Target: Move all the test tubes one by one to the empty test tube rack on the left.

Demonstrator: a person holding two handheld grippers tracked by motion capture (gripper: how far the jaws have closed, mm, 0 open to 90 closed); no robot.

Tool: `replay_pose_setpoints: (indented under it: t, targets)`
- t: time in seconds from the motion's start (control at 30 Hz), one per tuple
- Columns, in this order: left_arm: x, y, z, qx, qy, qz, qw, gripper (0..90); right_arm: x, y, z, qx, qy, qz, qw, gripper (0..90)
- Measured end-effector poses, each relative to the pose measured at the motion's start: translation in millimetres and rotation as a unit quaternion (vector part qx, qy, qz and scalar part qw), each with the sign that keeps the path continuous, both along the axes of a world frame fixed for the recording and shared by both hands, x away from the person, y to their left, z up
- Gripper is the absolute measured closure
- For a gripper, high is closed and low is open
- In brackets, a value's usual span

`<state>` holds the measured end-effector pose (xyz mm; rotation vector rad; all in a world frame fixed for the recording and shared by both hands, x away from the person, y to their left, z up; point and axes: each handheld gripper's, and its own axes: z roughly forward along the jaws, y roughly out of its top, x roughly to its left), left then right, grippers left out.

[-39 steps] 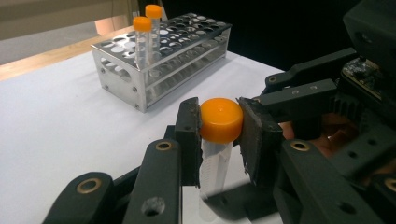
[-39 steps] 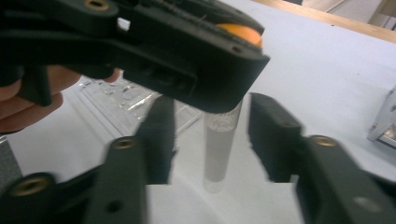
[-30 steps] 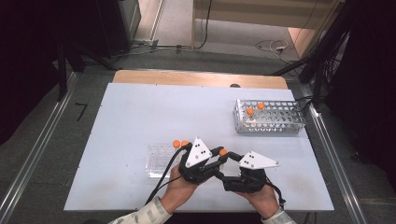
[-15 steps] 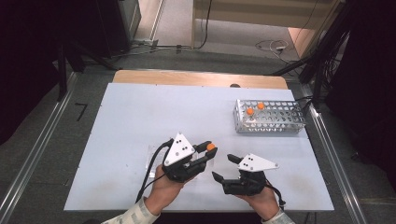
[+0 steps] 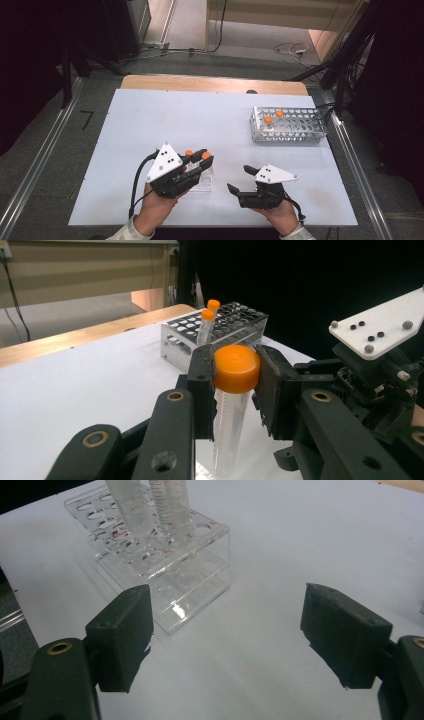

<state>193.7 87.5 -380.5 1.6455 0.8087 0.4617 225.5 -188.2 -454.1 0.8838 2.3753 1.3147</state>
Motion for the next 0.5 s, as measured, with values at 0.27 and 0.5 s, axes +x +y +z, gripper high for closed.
replay_pose_setpoints:
  t: [0.27,0.5]
  targets:
    - [-1.6,20.9,1.8,0.004,0.004,0.026,0.9997,69.8,0.2,-0.5,-0.1,0.000,0.000,-0.002,1.0000,19.9]
    - [0.6,34.3,-0.7,0.008,0.008,0.048,0.9988,69.9,0.7,-0.5,-0.5,0.000,0.001,-0.002,1.0000,20.0]
